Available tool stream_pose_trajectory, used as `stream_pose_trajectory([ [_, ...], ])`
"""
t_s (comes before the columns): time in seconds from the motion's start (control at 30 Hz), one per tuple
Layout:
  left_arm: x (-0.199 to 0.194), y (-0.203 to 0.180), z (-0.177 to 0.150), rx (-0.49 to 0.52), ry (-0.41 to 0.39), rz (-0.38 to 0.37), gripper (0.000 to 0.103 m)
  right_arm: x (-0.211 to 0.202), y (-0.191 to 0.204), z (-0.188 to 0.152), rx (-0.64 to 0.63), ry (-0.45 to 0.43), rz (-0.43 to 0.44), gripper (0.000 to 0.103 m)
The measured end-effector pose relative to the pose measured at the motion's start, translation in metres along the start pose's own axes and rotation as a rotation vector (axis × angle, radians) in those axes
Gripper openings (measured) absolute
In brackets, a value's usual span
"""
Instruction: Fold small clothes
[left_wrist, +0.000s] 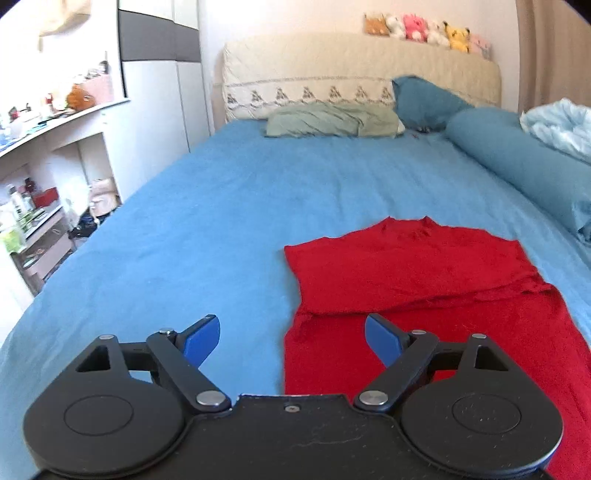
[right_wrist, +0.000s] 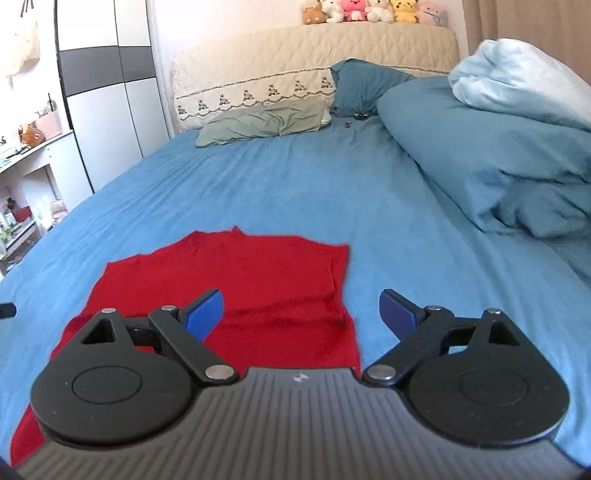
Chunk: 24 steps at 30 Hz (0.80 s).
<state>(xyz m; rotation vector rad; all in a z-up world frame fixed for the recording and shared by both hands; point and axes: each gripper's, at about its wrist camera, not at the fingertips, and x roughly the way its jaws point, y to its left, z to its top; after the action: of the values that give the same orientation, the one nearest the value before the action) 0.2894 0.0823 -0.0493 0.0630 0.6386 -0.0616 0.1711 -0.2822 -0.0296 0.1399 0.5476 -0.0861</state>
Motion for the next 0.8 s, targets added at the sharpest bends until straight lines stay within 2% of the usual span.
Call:
stream_pose_trajectory([
  [0.17, -0.053, 0.001, -0.028, -0.026, -0.033, 0.001, 0.089, -0.066, -0.01, -0.035, 0.001, -0.02, 0.012, 0.103],
  [0.4, -0.108, 0.007, -0.059, -0.087, 0.022, -0.083, 0.093, -0.135, -0.021, -0.086, 0.075, 0.053, 0.03, 0.103],
  [0.53, -0.118, 0.008, -0.087, -0.105, 0.051, -0.09, 0.093, -0.15, -0.024, -0.122, 0.084, 0.112, 0.029, 0.103],
  [0.67, -0.115, 0.006, -0.125, -0.146, 0.096, -0.137, 0.094, -0.156, -0.021, -0.16, 0.074, 0.139, 0.012, 0.103],
  [0.8, -0.097, -0.003, -0.158, -0.152, 0.133, -0.108, 0.09, -0.15, -0.017, -0.191, 0.064, 0.168, -0.021, 0.101],
])
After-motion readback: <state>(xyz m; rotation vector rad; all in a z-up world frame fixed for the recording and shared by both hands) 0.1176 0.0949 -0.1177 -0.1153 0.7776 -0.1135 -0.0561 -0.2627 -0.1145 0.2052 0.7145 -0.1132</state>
